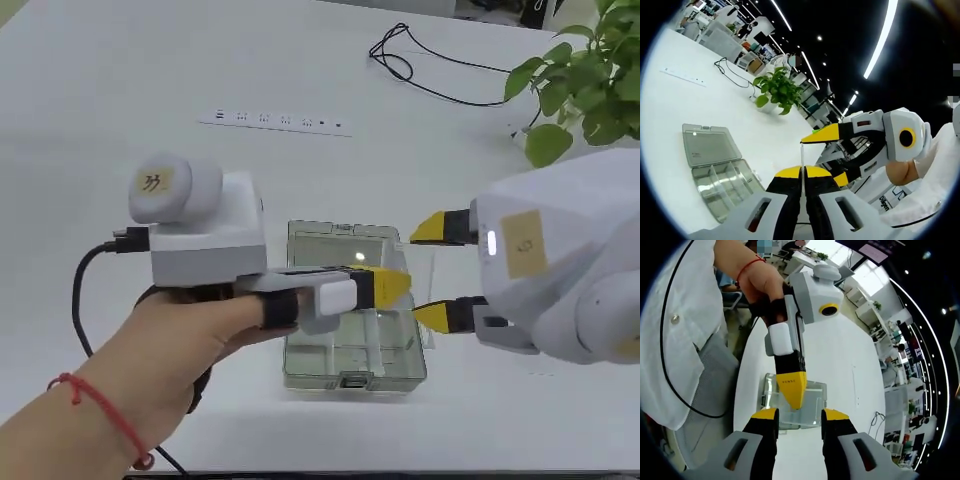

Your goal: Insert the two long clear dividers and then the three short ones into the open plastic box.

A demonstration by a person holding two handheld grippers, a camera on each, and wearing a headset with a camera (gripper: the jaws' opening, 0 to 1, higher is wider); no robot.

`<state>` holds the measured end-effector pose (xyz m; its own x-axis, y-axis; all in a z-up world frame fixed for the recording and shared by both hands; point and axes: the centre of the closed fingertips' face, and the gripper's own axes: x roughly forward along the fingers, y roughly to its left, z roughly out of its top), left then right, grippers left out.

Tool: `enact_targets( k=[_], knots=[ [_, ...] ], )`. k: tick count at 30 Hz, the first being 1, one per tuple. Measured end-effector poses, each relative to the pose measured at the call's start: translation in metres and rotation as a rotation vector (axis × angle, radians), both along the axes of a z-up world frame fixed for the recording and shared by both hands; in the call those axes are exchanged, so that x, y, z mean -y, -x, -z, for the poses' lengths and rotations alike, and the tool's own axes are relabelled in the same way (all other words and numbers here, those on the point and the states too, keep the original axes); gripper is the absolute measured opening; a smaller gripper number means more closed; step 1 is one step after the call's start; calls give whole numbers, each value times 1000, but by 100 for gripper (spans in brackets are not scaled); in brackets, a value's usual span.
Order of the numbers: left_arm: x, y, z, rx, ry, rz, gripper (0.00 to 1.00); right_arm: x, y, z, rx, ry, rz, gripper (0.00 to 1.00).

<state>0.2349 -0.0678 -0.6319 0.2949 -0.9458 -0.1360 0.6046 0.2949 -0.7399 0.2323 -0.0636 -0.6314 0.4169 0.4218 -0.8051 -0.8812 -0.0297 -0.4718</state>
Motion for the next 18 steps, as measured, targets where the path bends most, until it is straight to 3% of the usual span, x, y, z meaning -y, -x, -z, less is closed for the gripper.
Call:
enact_targets(
  k=[1, 3, 6, 7, 9, 10, 13, 14, 18],
  knots=[
    [-1, 0, 0, 8, -4, 0, 0, -1, 1, -3, -15, -21, 2, 35],
    [-4, -1, 1, 60, -38, 14, 0, -4, 4, -8, -67, -90, 16, 36],
    [-5, 3, 1, 130, -65, 51, 0, -2, 2, -15, -114, -139, 26, 35],
    [-5, 6, 0, 181, -74, 75, 0, 0, 1, -19, -133, -154, 24, 34],
    [-5, 11, -1, 231, -88, 108, 0, 2, 0, -21, -186, -192, 30, 31],
    [-4, 15, -2, 276, -93, 136, 0, 3, 2, -23, -231, -211, 27, 29],
    [-3, 24, -5, 366, -99, 190, 0, 4, 5, -29, -310, -246, 13, 24],
    [-2, 26, -6, 384, -92, 201, 0, 4, 8, -29, -361, -261, 7, 21],
    [-2, 36, -8, 464, -83, 251, 0, 2, 18, -26, -457, -259, -28, 16]
  ],
)
